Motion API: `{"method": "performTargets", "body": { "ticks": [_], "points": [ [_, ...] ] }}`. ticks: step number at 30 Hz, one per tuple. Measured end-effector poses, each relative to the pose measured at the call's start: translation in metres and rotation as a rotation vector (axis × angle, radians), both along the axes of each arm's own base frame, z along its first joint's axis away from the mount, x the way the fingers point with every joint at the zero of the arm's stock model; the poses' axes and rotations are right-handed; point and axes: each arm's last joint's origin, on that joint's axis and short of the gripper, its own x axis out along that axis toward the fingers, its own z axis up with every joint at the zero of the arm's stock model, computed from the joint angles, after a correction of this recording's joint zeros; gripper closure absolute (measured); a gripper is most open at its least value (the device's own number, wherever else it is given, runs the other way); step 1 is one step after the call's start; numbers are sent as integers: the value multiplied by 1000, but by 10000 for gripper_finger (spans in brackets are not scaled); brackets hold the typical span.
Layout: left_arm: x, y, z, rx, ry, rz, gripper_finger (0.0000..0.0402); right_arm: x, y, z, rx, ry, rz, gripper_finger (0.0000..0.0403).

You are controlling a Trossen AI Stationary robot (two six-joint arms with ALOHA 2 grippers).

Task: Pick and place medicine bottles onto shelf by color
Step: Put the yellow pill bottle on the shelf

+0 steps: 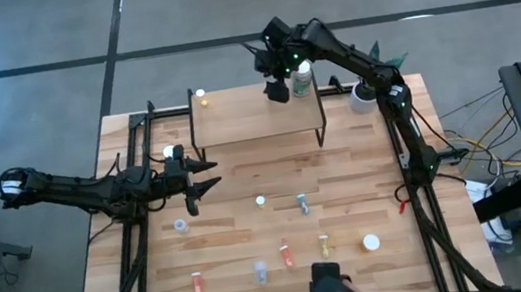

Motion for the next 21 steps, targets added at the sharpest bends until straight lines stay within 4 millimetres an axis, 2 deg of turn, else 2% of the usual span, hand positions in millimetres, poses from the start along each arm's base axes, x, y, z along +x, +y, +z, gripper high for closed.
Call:
{"method": "performTargets", "body": {
  "ticks": [10, 14, 18, 21],
  "points": [
    [0, 0, 0, 1, 1, 0, 221, -17, 14, 35, -23, -73, -3, 128],
    [0, 0, 0, 4, 2, 0, 221, -27, 25, 54, 42, -156, 34, 130],
    [0, 0, -1, 2, 6, 0, 221, -36, 43, 65, 119, -149, 38, 136],
    [0, 0, -2, 2, 14, 0, 221, -36, 64, 67, 156, -102, 74, 139]
  ]
}}
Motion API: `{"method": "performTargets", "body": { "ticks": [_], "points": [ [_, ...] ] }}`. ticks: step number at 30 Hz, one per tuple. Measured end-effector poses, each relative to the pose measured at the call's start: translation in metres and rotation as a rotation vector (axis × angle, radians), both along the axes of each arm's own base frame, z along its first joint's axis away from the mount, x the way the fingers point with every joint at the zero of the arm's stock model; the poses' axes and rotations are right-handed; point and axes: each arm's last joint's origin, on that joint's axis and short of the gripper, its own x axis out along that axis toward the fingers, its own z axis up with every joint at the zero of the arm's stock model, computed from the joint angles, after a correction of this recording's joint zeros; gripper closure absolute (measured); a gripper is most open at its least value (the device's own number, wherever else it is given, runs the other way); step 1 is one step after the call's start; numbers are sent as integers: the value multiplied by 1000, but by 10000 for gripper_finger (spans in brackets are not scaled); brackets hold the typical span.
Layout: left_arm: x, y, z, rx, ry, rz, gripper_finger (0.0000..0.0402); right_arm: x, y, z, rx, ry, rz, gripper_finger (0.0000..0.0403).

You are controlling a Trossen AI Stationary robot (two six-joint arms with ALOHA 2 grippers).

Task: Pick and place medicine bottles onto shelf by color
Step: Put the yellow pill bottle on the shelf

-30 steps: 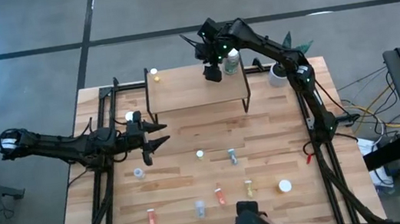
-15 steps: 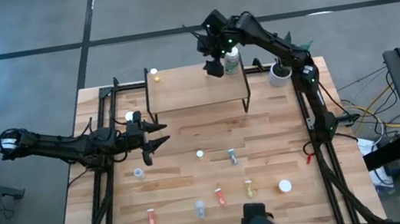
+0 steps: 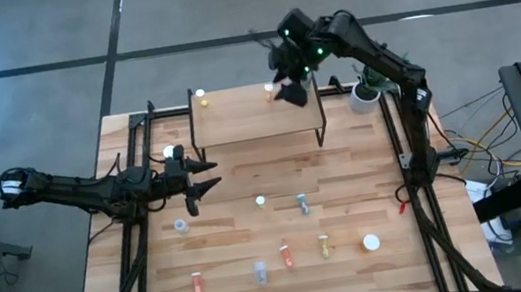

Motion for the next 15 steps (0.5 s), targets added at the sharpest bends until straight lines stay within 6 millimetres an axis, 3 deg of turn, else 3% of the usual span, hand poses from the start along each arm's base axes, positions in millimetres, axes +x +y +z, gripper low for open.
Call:
{"method": "performTargets", "body": {
  "ticks": [9, 15],
  "points": [
    [0, 0, -1, -11, 2, 0, 221, 4, 61, -14, 1, -5, 143, 140],
    [2, 0, -7, -23, 30, 0, 221, -26, 94, -31, -30, -169, 140, 140]
  ]
}}
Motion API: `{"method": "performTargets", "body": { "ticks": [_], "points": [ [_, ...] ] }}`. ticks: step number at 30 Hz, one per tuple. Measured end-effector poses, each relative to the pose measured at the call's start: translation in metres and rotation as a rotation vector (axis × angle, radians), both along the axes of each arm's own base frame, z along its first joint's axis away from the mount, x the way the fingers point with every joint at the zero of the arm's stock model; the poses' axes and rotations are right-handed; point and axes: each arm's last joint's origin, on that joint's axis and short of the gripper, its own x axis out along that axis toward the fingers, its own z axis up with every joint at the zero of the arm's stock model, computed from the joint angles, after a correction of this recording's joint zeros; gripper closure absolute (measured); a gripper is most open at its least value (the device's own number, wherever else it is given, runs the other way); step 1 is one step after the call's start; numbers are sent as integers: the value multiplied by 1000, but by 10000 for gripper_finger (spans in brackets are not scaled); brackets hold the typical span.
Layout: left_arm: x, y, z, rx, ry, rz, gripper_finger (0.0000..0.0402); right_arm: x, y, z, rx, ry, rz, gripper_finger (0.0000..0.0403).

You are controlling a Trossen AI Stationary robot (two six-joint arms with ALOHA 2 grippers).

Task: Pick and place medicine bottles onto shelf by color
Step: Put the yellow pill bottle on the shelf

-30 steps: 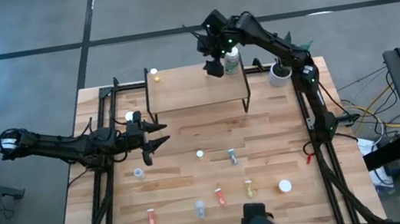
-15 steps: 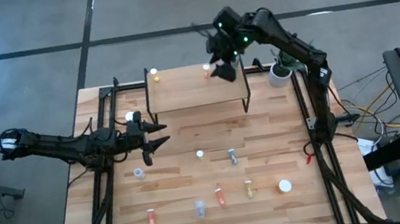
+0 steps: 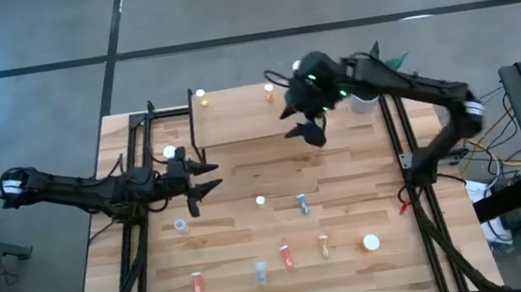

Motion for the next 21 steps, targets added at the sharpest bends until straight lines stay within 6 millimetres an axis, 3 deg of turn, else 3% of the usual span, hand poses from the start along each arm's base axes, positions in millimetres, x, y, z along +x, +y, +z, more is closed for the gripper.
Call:
{"method": "performTargets", "body": {
  "ticks": [11, 15, 21],
  "points": [
    [13, -2, -5, 1, 20, 1, 221, -68, 59, -57, -82, -436, -19, 140],
    [16, -2, 5, -12, 76, 3, 221, -88, 69, -74, -119, -538, -37, 140],
    [22, -3, 26, -63, 233, 25, 221, -109, 73, -81, -152, -644, -41, 140]
  ]
}}
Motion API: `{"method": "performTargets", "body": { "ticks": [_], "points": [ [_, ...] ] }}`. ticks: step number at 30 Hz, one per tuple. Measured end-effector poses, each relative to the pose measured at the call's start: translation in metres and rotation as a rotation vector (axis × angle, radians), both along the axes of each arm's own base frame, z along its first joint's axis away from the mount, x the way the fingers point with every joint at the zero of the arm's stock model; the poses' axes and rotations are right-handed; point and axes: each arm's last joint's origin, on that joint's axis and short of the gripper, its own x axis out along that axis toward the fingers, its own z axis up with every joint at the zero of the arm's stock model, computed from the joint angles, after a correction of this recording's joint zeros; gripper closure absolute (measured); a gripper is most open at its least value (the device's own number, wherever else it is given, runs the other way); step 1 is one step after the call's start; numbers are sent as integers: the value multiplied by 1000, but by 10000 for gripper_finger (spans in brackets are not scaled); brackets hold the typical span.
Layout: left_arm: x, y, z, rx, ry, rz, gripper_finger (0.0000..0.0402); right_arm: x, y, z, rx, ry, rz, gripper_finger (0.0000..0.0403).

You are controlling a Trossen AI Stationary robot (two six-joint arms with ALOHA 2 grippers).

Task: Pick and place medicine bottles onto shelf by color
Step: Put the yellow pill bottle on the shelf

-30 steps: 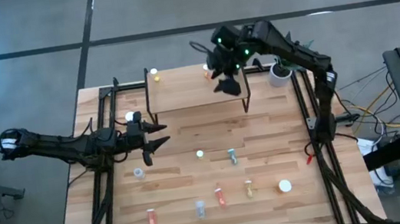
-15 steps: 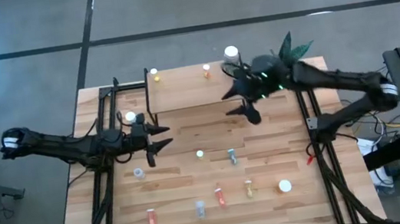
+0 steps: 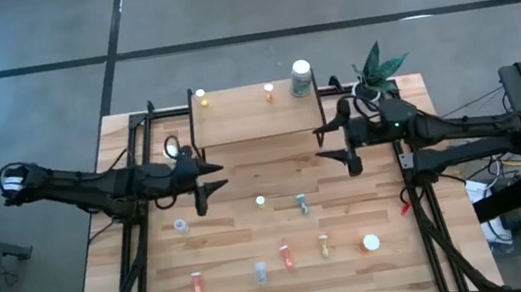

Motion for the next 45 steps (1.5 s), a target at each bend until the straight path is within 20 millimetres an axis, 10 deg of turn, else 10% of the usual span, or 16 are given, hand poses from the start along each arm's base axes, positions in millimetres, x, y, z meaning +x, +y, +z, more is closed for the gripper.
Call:
{"method": "performTargets", "body": {
  "ticks": [21, 45],
  "points": [
    [97, -17, -65, -38, 371, -145, 221, 0, 0, -9, -27, -18, 2, 140],
    [123, -17, -89, -33, 457, -103, 119, 9, -2, -15, 4, 7, 7, 140]
  ]
}}
